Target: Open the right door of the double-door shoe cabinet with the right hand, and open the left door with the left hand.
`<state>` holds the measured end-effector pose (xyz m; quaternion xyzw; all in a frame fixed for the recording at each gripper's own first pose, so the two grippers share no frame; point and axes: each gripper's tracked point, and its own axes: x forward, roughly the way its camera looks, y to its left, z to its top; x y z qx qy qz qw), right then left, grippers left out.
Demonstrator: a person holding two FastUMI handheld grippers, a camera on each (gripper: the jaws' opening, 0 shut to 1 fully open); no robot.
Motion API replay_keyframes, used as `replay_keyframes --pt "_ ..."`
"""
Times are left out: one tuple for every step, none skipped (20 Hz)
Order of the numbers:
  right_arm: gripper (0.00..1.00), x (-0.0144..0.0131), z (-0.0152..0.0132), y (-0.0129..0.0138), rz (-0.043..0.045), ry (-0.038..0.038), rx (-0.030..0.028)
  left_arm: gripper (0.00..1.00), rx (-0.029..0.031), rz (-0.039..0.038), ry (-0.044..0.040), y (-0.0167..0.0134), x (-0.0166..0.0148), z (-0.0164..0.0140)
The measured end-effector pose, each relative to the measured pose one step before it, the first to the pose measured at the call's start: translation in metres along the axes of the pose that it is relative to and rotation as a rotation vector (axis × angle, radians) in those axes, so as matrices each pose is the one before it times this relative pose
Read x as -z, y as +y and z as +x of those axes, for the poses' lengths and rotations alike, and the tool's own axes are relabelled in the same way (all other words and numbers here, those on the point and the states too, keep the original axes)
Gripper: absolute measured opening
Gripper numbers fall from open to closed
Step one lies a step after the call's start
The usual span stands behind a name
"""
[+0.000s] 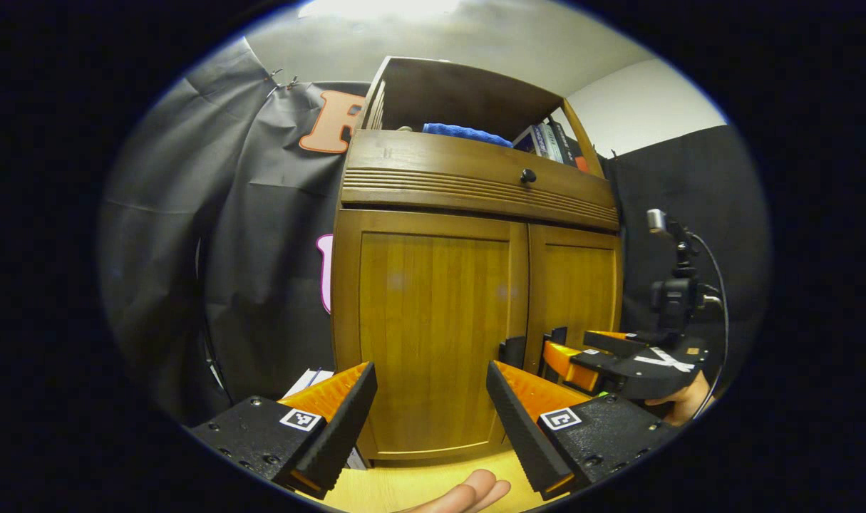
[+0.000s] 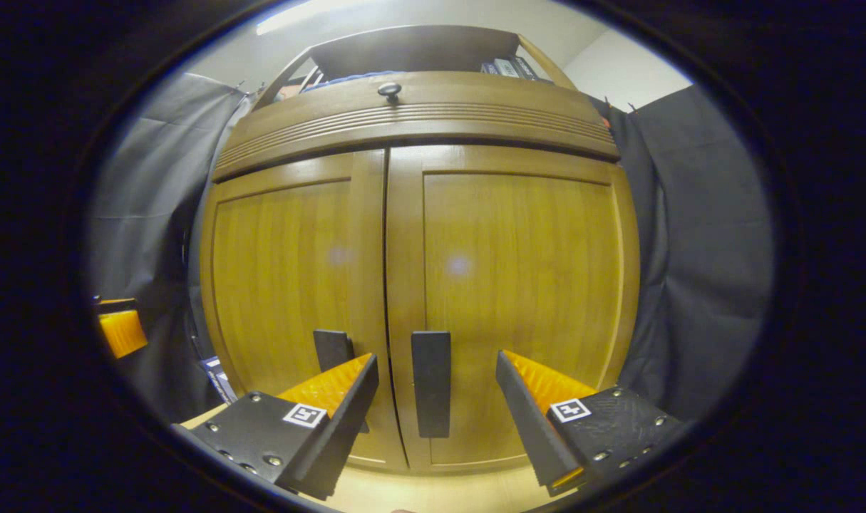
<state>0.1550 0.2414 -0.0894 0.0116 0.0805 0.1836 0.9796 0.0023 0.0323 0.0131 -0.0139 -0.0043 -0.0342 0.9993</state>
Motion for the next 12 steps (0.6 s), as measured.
replay_keyframes --pt "0.94 0.00199 0.00605 -0.00163 0.00664 0.00292 0.01057 0.93 -0.00307 -0.00020 -0.00018 -0.00008 -0.00035 -0.00014" --pt "0.94 0.00280 0.00602 -0.00167 0.00218 0.00542 0.00885 0.93 -0.00171 0.00508 -0.00368 0.00009 -0.00065 -0.00083" --pt "0.88 0.00073 0.00667 -0.00518 -0.00732 0.01015 0.02153 0.93 -0.00156 0.00907 -0.00454 0.00005 -0.00162 -0.00061" --pt "0.83 0.00609 0.00631 -0.00381 -0.00782 0.02084 0.01488 0.93 -0.00394 0.00910 -0.00327 0.00107 -0.00044 -0.00025" --pt "0.77 0.00449 0.00333 0.00151 -0.00966 0.01689 -0.00184 0.93 -0.00667 0.00377 -0.00470 0.00174 -0.00132 0.00013" --pt "0.69 0.00388 0.00649 0.00199 -0.00367 0.01135 -0.00891 0.95 -0.00703 -0.00188 -0.00456 0.00228 -0.00058 -0.00034" --pt "0.61 0.00422 0.00042 0.00867 0.00621 0.00955 -0.04415 0.94 -0.00329 -0.00085 -0.00371 0.00106 -0.00169 -0.00021" --pt "0.47 -0.00149 0.00677 0.00416 0.00903 -0.01955 -0.00577 0.93 -0.00264 -0.00118 -0.00174 0.00031 0.00039 -0.00055" --pt "0.34 0.00339 -0.00793 0.00134 -0.02146 0.00872 -0.00193 0.93 -0.00010 -0.00061 -0.00098 -0.00080 -0.00032 -0.00058" --pt "0.32 -0.00311 -0.00292 -0.00227 -0.02946 0.00014 0.00034 0.93 0.00278 -0.00009 0.00136 -0.00133 0.00057 0.00108" --pt "0.28 0.00037 0.00215 -0.00216 -0.00221 0.00403 -0.00756 0.93 0.00316 -0.00131 0.00256 -0.00099 0.00028 -0.00047" --pt "0.31 0.00195 0.00020 0.00438 0.01413 0.00385 -0.01301 0.93 0.00498 -0.00164 0.00097 -0.00112 0.00051 0.00001"
